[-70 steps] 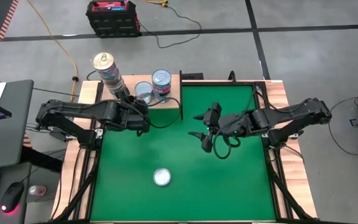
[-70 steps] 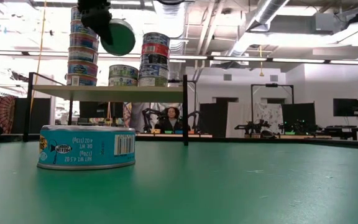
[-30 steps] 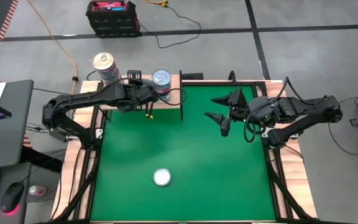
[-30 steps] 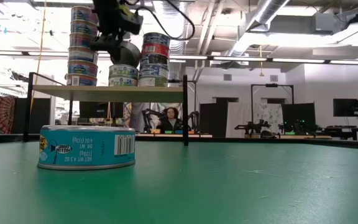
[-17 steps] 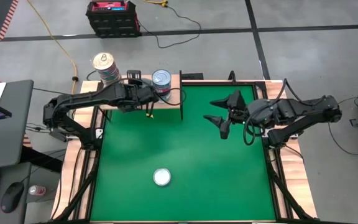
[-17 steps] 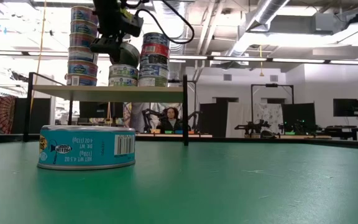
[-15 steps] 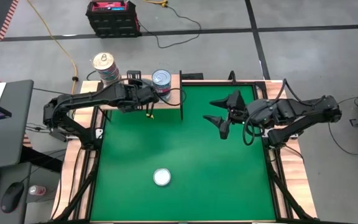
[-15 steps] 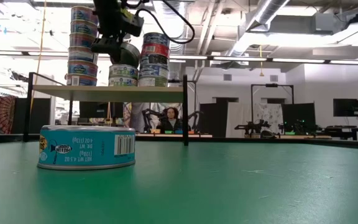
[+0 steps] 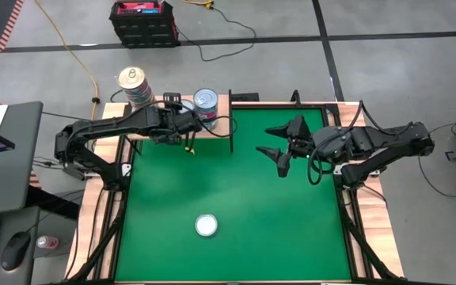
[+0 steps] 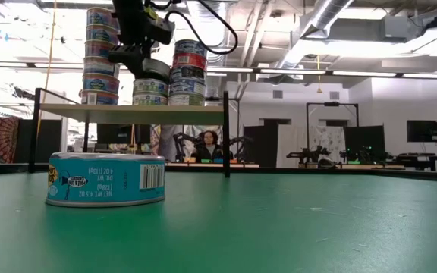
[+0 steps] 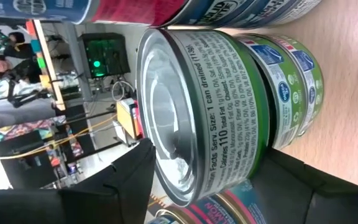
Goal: Stack canned seafood by type on shelf
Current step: Stack the green tuna can on top of the green tuna cans on the shelf
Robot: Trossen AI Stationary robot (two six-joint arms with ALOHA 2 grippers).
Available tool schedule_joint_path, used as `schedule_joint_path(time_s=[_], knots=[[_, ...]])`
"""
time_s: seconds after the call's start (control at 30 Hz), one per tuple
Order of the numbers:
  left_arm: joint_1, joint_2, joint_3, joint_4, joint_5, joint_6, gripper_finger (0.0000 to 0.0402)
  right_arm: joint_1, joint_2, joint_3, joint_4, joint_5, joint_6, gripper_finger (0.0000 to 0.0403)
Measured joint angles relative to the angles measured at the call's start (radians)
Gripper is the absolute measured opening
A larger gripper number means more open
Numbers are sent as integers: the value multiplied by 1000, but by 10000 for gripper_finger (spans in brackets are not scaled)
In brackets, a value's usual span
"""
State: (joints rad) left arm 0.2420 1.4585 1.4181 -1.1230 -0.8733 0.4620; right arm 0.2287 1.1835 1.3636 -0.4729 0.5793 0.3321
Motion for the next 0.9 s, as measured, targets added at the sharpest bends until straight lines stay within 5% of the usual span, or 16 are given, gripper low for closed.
schedule_joint_path(time_s=[0.9], knots=[[0, -26, 2, -71, 95, -82, 245, 0, 0, 0, 10, -8, 0, 324]])
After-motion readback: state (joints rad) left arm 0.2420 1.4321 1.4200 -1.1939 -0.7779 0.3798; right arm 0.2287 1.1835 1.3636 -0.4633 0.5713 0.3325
